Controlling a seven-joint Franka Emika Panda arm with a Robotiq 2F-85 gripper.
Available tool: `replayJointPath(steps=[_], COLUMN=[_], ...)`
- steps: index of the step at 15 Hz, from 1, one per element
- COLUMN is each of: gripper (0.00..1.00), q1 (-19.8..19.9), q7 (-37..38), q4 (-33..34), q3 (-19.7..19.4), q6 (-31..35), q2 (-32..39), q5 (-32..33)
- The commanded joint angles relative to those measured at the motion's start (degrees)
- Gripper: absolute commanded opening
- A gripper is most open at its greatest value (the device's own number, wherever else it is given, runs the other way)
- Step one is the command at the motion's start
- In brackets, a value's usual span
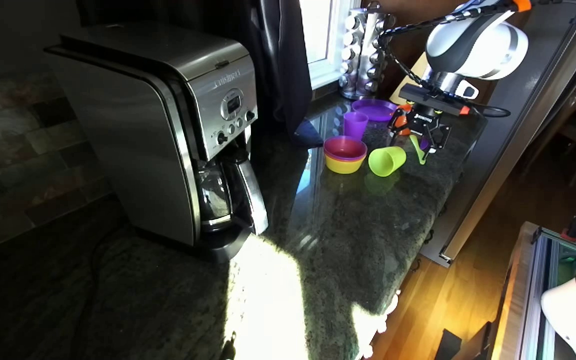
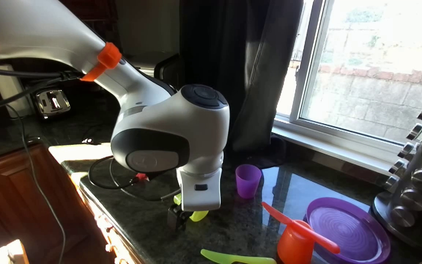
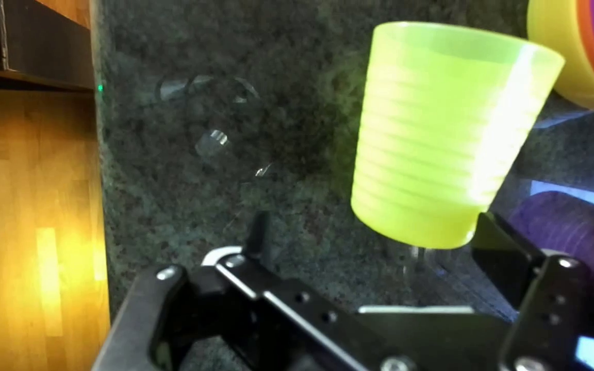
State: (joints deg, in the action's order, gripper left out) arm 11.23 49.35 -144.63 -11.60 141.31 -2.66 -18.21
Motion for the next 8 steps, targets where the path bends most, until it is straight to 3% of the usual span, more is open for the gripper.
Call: replayJointPath(steps=[1, 8], gripper=[1.0, 1.0], q1=[0.05, -0.18], q7=[-3.48, -6.85], q4=[0.31, 1.33], q3=[0.02, 0.27], q6=[0.12, 0.68], q2=[0.34, 1.09], q5=[-4.05, -7.01])
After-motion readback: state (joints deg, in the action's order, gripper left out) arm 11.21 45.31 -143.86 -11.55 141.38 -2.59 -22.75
